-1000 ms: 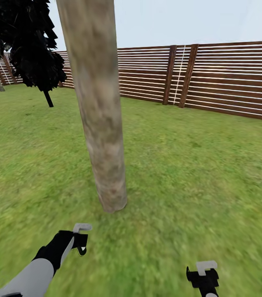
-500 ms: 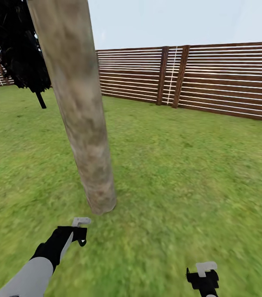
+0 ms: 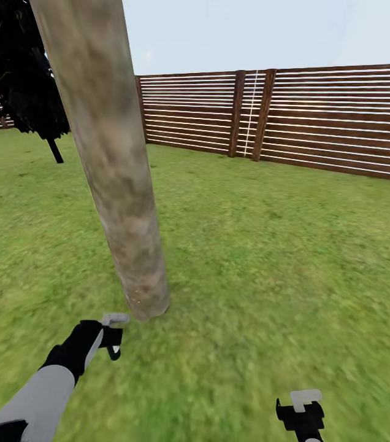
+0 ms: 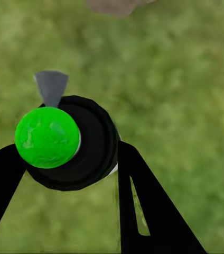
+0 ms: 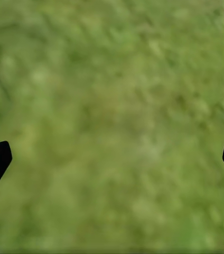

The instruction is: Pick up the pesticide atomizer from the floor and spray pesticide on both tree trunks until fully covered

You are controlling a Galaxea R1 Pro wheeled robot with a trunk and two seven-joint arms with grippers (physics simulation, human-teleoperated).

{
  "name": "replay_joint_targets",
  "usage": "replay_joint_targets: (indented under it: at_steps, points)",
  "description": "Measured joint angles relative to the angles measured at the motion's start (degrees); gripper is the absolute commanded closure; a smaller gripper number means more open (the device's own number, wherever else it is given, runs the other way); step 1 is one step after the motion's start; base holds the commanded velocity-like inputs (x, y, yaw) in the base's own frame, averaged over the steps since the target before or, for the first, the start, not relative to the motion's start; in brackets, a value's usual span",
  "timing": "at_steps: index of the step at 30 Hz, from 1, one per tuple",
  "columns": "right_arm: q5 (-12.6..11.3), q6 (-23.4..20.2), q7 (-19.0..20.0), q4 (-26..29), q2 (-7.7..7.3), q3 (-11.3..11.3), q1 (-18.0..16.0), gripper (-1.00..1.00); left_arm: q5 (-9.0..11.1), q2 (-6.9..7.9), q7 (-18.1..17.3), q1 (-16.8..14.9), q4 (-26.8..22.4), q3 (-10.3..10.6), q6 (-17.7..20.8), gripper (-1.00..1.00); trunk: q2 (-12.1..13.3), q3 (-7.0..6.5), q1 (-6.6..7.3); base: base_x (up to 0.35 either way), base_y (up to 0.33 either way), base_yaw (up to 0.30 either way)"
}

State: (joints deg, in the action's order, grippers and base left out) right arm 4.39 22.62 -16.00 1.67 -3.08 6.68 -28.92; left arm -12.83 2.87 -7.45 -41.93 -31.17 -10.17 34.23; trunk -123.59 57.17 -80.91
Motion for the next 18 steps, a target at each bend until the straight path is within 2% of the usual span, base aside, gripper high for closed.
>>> replay_joint_targets:
  at_steps: [2,3,5,6,7,10,11,12,13,16,17,18]
  points:
    - [0.0,0.01,0.0,0.0,-0.01,0.0,0.0,-1.0,0.35,-2.01,0.06,-1.24,-0.13,0.21,0.27,1.0,0.0,-0.01,0.0,0.0,0.0,0.0]
    - [0.0,0.02,0.0,0.0,0.0,0.0,0.0,-1.0,0.02,-2.51,0.08,-1.84,-0.44,0.25,0.98,1.0,0.0,0.0,0.0,0.0,0.0,0.0]
    - [0.0,0.03,0.0,0.0,0.0,0.0,0.0,-1.0,-0.42,-2.06,0.06,-2.2,-2.29,0.09,2.71,1.0,0.0,0.0,0.0,0.0,0.0,0.0]
    - [0.0,0.0,0.0,0.0,-0.02,0.0,0.0,-1.0,-0.71,-1.52,0.03,-2.15,-5.71,0.01,5.5,1.0,0.0,-0.01,0.0,0.0,0.0,0.0]
    - [0.0,-0.02,0.0,0.0,-0.01,0.0,0.0,-1.0,-0.19,-1.75,0.0,-1.99,-7.23,0.3,6.79,1.0,0.0,0.0,0.0,0.0,0.0,0.0]
    - [0.0,-0.02,0.0,0.0,-0.03,0.0,0.0,-1.0,0.24,-4.73,-0.05,-3.13,-7.95,0.9,7.44,1.0,0.0,0.0,0.0,0.0,0.0,0.0]
    - [0.0,0.02,0.0,0.0,-0.03,0.0,0.0,-1.0,-0.11,-5.21,-0.02,-3.66,-7.99,1.01,7.48,1.0,0.0,0.0,0.0,0.0,0.0,0.0]
    - [0.0,0.02,0.0,0.0,-0.01,0.01,0.0,-1.0,-0.61,-4.9,-0.04,-4.09,-8.02,1.01,7.54,1.0,0.0,0.0,0.0,0.0,0.0,0.0]
    - [0.04,0.0,0.0,0.0,-0.03,0.0,0.02,-1.0,-1.07,-3.81,-0.07,-4.22,-8.07,0.96,7.55,1.0,0.0,0.0,0.0,0.0,0.0,0.0]
    - [0.09,-0.01,0.0,0.0,-0.08,0.0,0.02,-1.0,-0.99,1.8,-0.2,-4.18,-7.62,0.9,7.55,1.0,0.0,0.0,0.0,0.0,0.0,0.0]
    - [0.09,-0.03,0.0,0.0,-0.09,0.0,0.01,-1.0,-0.07,1.74,-0.28,-4.19,-7.5,1.09,7.63,1.0,0.0,0.0,0.0,0.0,0.0,0.0]
    - [0.09,-0.03,0.0,0.0,-0.09,0.0,0.0,-1.0,0.38,0.42,-0.29,-4.27,-7.49,1.48,7.8,1.0,0.0,0.0,0.0,0.0,0.0,0.0]
